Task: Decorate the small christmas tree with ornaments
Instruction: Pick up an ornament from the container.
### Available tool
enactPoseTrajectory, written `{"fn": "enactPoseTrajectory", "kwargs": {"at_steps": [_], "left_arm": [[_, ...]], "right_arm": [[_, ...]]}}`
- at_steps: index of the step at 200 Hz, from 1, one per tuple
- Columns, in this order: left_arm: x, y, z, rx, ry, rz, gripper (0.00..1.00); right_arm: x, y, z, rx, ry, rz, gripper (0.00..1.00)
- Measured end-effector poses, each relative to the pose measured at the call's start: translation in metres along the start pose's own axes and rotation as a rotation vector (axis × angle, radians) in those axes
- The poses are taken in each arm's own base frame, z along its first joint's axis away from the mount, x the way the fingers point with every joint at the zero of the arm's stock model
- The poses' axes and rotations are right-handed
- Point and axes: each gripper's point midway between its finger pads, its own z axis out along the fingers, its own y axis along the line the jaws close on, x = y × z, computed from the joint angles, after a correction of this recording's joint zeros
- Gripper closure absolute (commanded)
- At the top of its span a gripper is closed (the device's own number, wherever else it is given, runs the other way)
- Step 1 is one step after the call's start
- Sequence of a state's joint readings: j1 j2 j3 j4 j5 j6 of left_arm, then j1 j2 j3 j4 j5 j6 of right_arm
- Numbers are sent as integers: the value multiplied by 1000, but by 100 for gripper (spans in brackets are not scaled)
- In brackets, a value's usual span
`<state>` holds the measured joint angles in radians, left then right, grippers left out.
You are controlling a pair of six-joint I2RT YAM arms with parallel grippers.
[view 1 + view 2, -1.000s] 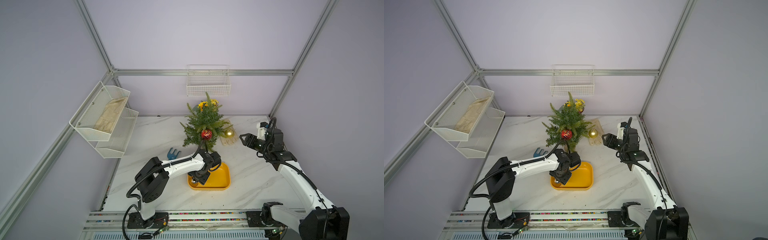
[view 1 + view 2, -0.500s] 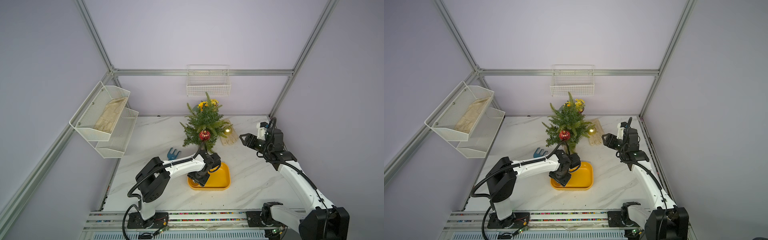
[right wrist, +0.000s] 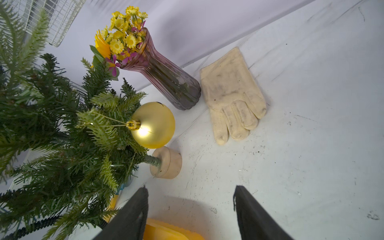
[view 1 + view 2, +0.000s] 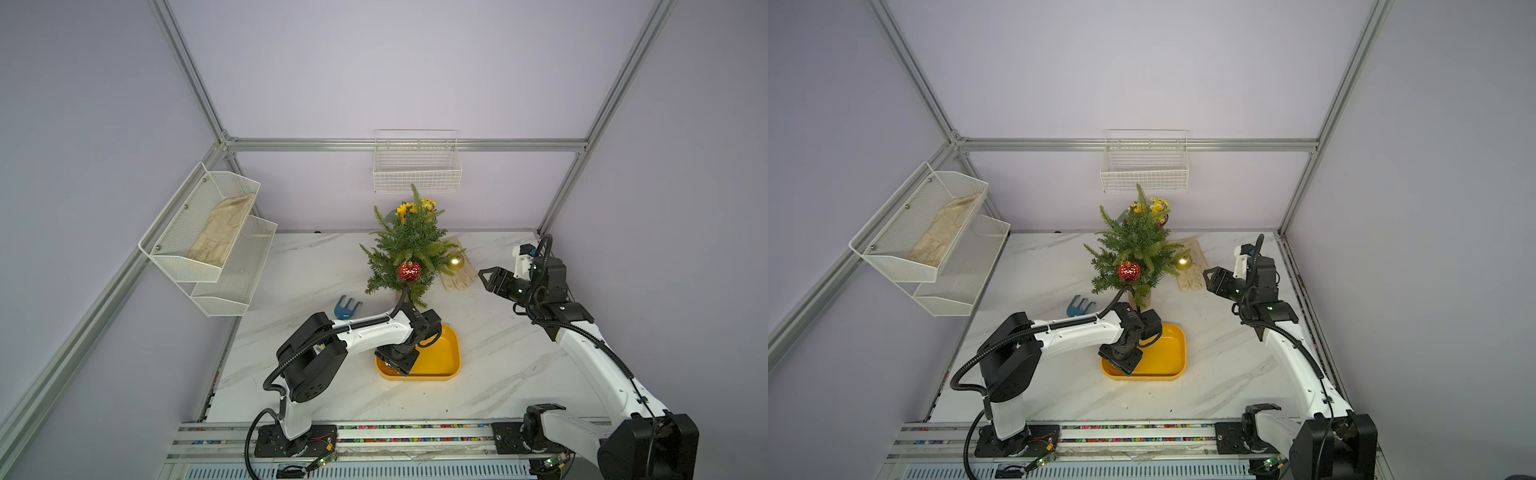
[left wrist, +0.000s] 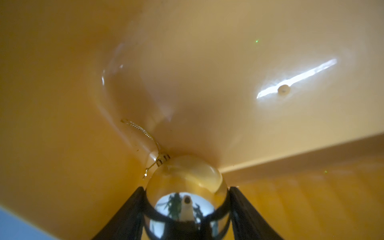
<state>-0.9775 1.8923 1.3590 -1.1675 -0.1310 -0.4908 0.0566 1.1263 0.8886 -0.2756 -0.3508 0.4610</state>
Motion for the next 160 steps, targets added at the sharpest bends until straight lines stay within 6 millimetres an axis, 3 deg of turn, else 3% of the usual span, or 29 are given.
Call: {"fn": "enactPoseTrajectory", "kwargs": {"at_steps": [84, 160], "left_arm": [[-1, 1, -5, 4, -16, -1, 43], [-6, 9, -78, 106, -228, -33, 43]], "right_arm": [[0, 1, 0, -5, 3, 0, 32], [0, 1, 0, -6, 3, 1, 32]]}}
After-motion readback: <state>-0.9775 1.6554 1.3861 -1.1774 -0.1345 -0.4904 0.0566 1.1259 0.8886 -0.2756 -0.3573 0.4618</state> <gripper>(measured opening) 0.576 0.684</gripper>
